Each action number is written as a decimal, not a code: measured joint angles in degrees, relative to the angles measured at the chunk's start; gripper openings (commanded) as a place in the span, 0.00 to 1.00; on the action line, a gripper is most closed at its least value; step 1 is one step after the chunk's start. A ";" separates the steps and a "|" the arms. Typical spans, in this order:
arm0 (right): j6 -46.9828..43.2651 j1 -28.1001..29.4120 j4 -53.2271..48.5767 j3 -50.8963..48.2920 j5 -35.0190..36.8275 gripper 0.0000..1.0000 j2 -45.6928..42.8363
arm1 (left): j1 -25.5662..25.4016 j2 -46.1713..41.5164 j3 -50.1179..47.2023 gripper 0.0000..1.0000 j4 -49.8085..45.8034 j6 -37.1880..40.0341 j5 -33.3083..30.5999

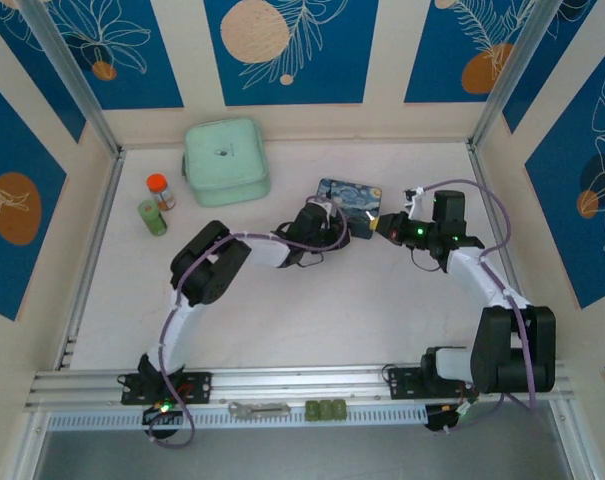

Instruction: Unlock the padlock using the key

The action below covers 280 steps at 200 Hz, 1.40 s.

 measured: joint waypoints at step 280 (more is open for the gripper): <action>28.35 4.48 34.34 -9.29 -13.31 0.00 23.80 | 3.23 1.20 -10.43 0.00 34.60 -36.41 7.67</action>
